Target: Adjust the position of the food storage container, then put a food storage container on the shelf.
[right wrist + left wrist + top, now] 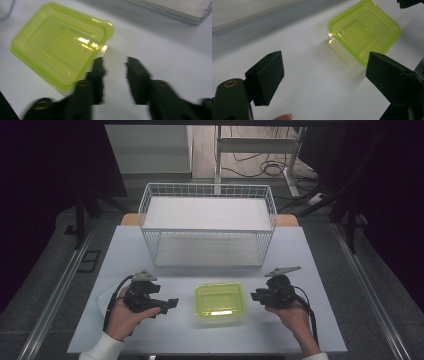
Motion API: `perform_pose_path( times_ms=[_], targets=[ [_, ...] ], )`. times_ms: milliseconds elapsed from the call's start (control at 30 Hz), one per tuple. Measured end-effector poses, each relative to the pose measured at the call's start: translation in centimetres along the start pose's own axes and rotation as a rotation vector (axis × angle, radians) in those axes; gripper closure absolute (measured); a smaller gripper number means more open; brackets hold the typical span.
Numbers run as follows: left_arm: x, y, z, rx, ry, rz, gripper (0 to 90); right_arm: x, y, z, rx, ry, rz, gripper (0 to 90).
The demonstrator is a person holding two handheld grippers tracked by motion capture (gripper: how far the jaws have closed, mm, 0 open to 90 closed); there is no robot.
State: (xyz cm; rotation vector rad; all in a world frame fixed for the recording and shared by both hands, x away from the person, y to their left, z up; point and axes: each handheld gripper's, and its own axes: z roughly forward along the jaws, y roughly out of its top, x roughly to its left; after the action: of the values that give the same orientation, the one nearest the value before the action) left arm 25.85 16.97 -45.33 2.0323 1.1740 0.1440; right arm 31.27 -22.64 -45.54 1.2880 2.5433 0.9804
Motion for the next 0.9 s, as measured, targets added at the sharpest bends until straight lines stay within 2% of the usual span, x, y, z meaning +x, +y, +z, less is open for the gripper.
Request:
perform_pose_path(
  times_ms=[67, 167, 233, 433, 633, 700, 900],
  targets=[
    [0.0, 0.1, -0.1, -0.008, -0.007, -0.009, 14.5, -0.1, 0.0, -0.2, -0.028, 0.022, 0.024, 52.2],
    [0.1, 0.2, -0.4, -0.029, -0.013, -0.032, 15.5, -0.4, 0.0, -0.5, -0.066, 0.087, 0.060, 44.9],
    [0.3, 0.1, -0.6, -0.041, -0.027, -0.058, 16.9, -0.4, 0.0, -0.5, -0.078, 0.092, 0.060, 37.1],
    [-0.3, 0.2, 0.1, -0.044, -0.051, -0.104, 20.2, -0.1, 0.1, -0.4, -0.076, 0.124, 0.067, 35.1],
    [-2.0, 0.6, 2.2, -0.024, -0.098, -0.152, 24.0, 0.4, 0.3, 0.3, -0.053, 0.159, 0.066, 35.0],
    [-2.2, 0.8, 2.6, -0.025, -0.108, -0.163, 25.2, 0.5, 0.4, 0.4, -0.053, 0.165, 0.068, 35.2],
    [-2.9, 1.7, 3.8, -0.006, -0.109, -0.205, 27.1, 0.5, 0.7, 1.0, -0.045, 0.171, 0.078, 35.6]
  ],
)
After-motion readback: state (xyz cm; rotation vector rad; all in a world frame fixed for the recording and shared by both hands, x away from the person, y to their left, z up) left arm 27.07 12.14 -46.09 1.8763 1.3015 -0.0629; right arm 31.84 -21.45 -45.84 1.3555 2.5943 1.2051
